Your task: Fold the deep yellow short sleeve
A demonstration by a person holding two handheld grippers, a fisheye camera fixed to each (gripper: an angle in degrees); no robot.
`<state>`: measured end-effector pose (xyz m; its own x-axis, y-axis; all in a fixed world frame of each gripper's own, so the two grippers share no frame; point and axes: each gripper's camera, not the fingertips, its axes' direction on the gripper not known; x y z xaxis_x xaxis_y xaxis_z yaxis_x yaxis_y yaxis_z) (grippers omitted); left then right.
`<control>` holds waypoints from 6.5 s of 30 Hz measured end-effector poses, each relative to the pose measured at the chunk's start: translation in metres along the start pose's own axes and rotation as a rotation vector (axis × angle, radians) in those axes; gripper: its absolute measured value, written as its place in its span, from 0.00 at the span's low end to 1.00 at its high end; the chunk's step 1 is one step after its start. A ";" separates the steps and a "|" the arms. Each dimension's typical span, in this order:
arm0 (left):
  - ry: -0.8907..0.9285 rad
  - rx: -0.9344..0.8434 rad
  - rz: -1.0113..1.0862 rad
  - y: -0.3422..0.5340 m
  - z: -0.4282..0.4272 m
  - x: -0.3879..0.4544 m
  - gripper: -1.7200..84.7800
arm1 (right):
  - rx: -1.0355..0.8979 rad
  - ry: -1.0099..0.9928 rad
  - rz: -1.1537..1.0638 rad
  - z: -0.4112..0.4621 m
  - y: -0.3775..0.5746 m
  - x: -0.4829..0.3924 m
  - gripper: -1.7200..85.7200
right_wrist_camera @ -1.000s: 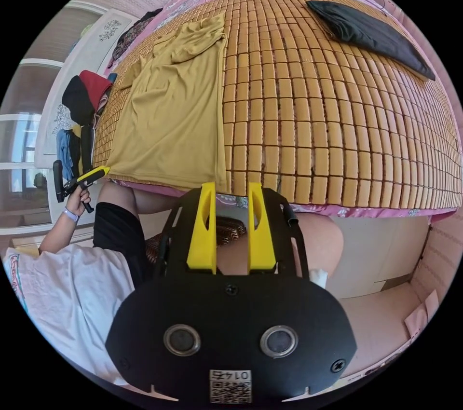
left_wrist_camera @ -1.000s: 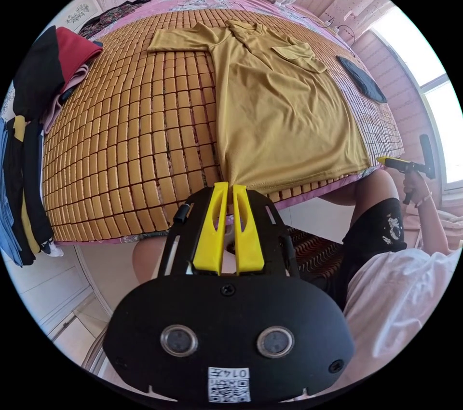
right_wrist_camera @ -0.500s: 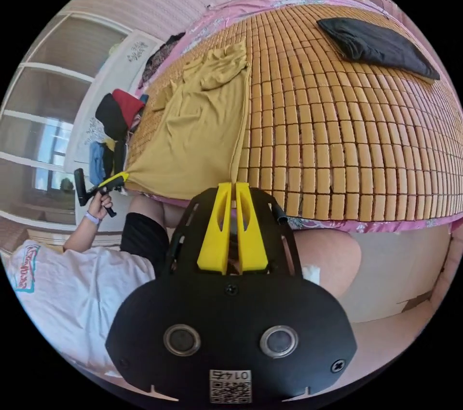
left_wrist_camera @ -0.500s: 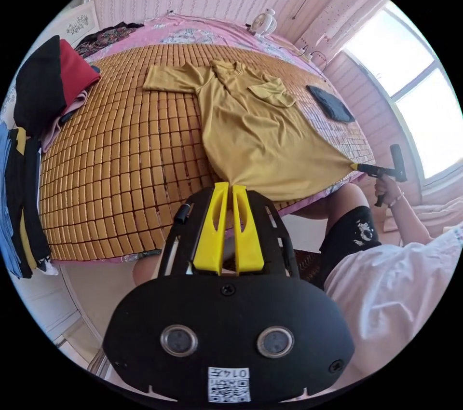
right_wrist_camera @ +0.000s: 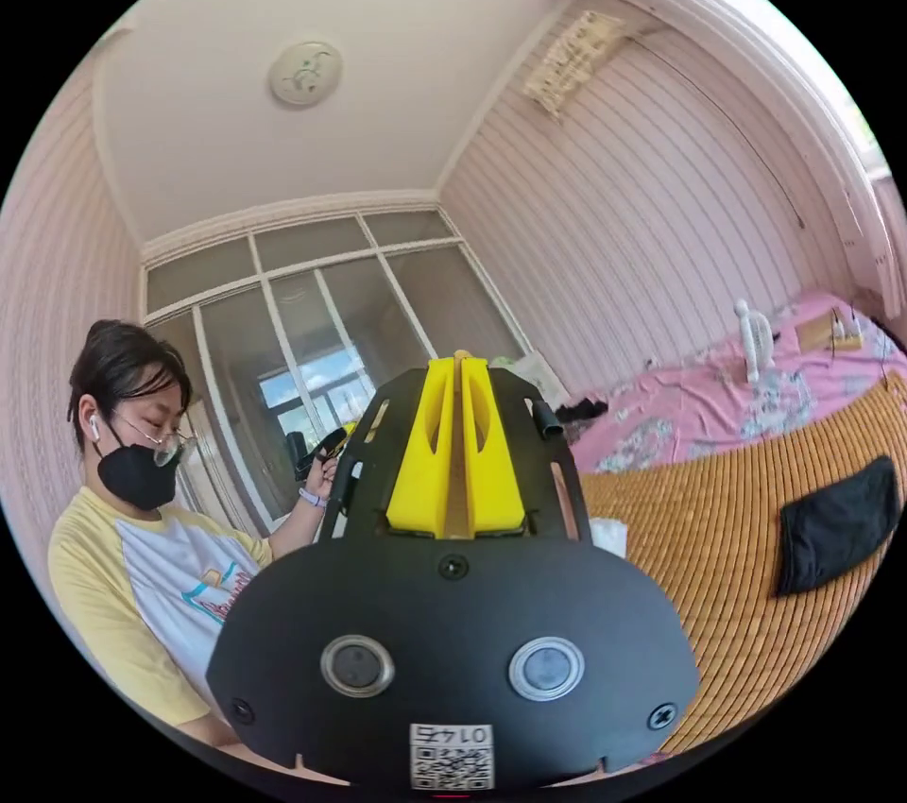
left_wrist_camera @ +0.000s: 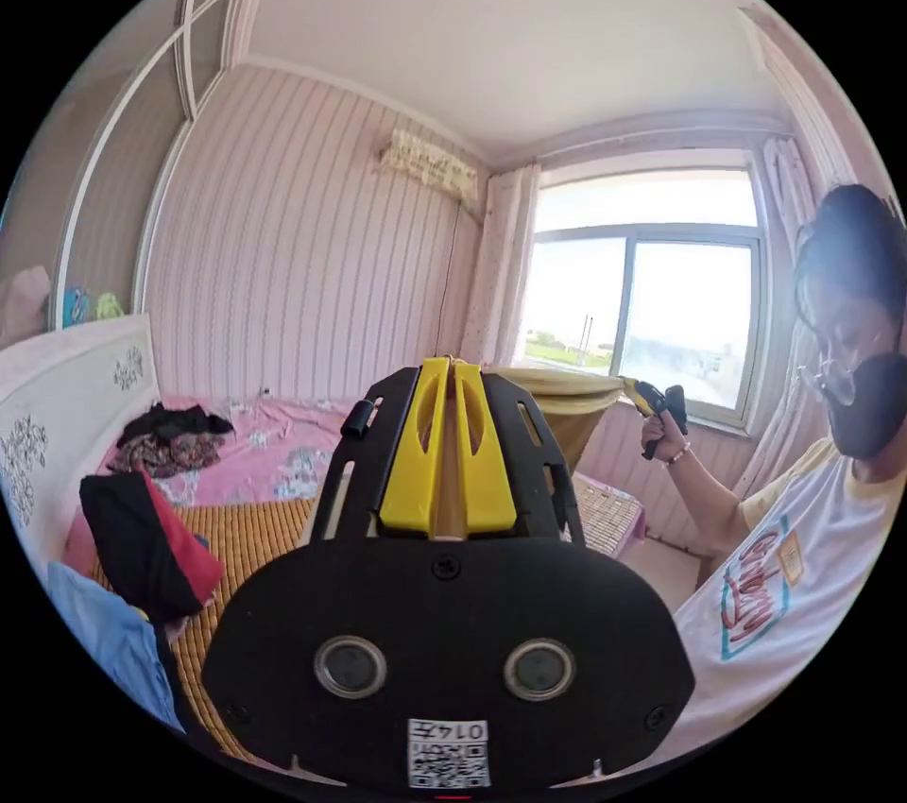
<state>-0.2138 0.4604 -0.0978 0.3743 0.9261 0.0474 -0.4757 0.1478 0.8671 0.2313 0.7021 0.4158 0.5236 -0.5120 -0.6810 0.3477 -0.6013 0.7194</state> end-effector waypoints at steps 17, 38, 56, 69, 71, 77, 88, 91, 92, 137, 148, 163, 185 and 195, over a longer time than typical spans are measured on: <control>-0.342 -0.323 -0.307 0.021 0.068 -0.119 0.01 | -0.440 0.345 0.272 0.157 0.023 0.105 0.02; -0.229 -0.707 -0.554 0.262 0.147 -0.206 0.01 | -0.610 0.538 0.526 0.129 0.253 0.231 0.03; -0.261 -1.133 -0.601 0.388 0.187 -0.222 0.02 | -1.050 0.661 0.671 0.121 0.376 0.255 0.04; -0.329 -1.184 -0.595 0.409 0.220 -0.236 0.09 | -1.229 0.821 0.466 0.171 0.409 0.240 0.10; -0.348 -1.245 -0.553 0.419 0.237 -0.236 0.08 | -1.218 0.832 0.443 0.175 0.410 0.239 0.07; -0.375 -1.250 -0.488 0.422 0.246 -0.234 0.02 | -1.218 0.813 0.466 0.166 0.405 0.235 0.03; -0.368 -1.172 -0.603 0.436 0.229 -0.234 0.01 | -1.197 0.803 0.531 0.140 0.401 0.216 0.06; -0.375 -1.107 -0.603 0.432 0.222 -0.229 0.01 | -1.166 0.813 0.542 0.125 0.402 0.205 0.07; -0.374 -1.083 -0.592 0.430 0.220 -0.226 0.01 | -1.159 0.812 0.547 0.122 0.403 0.203 0.07; 0.160 -1.076 -0.403 0.409 0.631 -0.225 0.09 | -0.851 1.168 0.643 0.116 0.317 0.399 0.07; 0.333 -1.049 -0.212 0.385 0.804 -0.147 0.09 | -0.879 1.140 0.491 0.164 0.289 0.506 0.09; 0.403 -1.194 -0.051 0.421 0.881 -0.073 0.08 | -1.011 1.008 0.384 0.187 0.296 0.571 0.02; 0.402 -1.072 -0.194 0.379 0.822 -0.123 0.09 | -0.945 1.112 0.430 0.212 0.327 0.579 0.04; -0.235 -0.977 -0.547 0.351 0.614 -0.297 0.09 | -1.091 0.832 0.257 0.314 0.357 0.511 0.04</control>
<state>-0.0033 0.0237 0.4970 0.8124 0.5820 -0.0371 -0.5802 0.8130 0.0483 0.3781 0.0332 0.2815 0.8337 0.2080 -0.5115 0.3939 0.4253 0.8149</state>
